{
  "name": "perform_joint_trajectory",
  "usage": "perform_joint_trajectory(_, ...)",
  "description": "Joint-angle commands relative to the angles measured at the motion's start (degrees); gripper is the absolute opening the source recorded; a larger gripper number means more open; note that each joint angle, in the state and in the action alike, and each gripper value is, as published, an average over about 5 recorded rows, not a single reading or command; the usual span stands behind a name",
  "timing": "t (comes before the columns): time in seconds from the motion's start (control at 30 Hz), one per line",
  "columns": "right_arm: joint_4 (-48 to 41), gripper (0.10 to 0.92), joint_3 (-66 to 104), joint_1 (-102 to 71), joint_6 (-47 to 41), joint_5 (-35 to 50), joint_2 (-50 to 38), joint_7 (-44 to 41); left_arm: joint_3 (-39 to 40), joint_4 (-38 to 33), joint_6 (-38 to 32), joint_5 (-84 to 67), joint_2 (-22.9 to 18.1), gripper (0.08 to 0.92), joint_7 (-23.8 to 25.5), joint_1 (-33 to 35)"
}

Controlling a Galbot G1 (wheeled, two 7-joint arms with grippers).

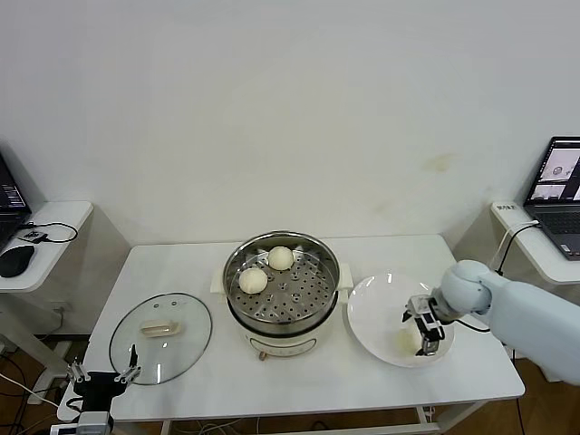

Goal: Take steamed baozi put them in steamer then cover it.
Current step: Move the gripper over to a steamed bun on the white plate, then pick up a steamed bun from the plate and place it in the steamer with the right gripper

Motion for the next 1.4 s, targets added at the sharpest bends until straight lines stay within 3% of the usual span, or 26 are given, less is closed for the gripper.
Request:
perform_joint_trajectory(0.03, -1.4, 0.810, 0.8, -1.4, -0.3, -0.7, 1.9, 0.2, 0.1, 0.2, 0.0, 0.0, 0.0, 0.823, 0.0, -0.1)
perform_joint_trajectory(0.53, -1.0, 0.616, 0.2, 2.1, -0.8, 0.0, 0.7, -0.8, 0.0, 0.4, -0.1, -0.1, 0.0, 0.823, -0.2, -0.2)
perform_joint_trajectory(0.87, 0.9, 0.611, -3.4, 23.0, -1.1, 9.2, -1.7, -3.1, 0.1, -0.2, 0.1, -0.3, 0.4, 0.823, -0.1, -0.5)
perform_joint_trajectory(1.13, -0.3, 0.619, -12.5, 42.0, -1.6, 16.8, 7.9, -2.3, 0.3, -0.5, 0.0, -0.4, 0.8, 0.823, -0.1, -0.5)
perform_joint_trajectory(1.4, 0.6, 0.619, -17.7, 44.4, -2.5, 21.4, 21.5, 0.9, 0.0, -0.2, -0.1, -0.8, 0.6, 0.823, -0.2, -0.5)
